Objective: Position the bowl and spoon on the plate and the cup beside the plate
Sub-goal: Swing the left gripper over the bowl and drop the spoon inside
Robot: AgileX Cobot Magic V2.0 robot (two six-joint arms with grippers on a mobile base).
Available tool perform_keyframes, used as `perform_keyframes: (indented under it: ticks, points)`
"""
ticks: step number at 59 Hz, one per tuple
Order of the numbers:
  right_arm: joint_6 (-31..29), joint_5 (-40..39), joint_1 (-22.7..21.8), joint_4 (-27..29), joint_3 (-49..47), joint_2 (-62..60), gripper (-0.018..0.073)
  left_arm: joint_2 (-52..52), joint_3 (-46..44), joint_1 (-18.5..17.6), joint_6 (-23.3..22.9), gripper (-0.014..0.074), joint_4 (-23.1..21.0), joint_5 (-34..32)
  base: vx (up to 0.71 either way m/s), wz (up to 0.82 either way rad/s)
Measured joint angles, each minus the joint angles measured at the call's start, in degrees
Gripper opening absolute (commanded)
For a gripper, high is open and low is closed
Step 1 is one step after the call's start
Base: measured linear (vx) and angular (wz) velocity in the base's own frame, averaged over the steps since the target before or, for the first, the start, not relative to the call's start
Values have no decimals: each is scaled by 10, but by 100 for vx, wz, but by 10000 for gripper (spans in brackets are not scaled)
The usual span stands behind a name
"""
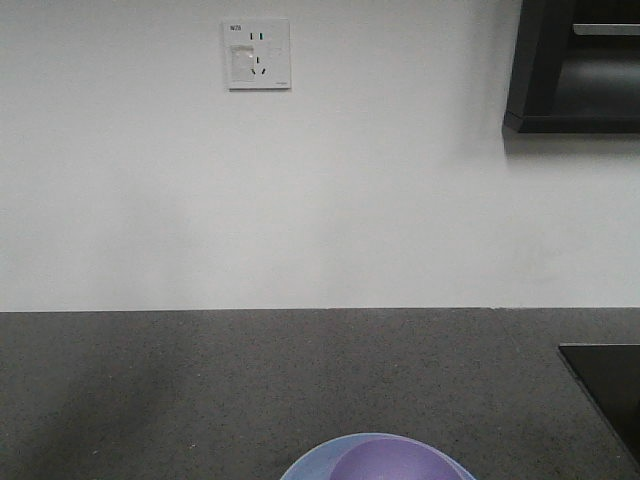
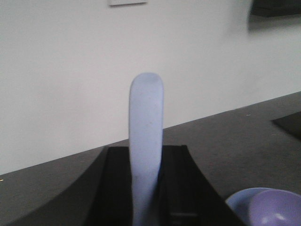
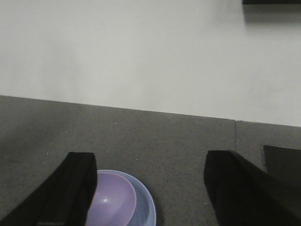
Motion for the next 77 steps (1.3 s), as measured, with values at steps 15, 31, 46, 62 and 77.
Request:
perform_keyframes:
  ticks: [15, 31, 46, 62, 77]
  points:
    - [79, 40, 0, -48, 18, -55, 545, 120, 0, -98, 266, -3, -299, -46, 0, 0]
    - [85, 51, 0, -48, 19, -23, 545, 260, -32, -292, 300, -1, -329, -223, 0, 0]
    - [85, 51, 0, -48, 19, -8, 545, 424, -119, -398, 301, 13, -336, -296, 0, 0]
    - [85, 51, 0, -48, 19, -8, 545, 533, -131, -419, 301, 150, -339, -300, 0, 0]
    - [85, 51, 0, -52, 19, -8, 545, 551, -132, -419, 301, 446, -339, -305, 0, 0]
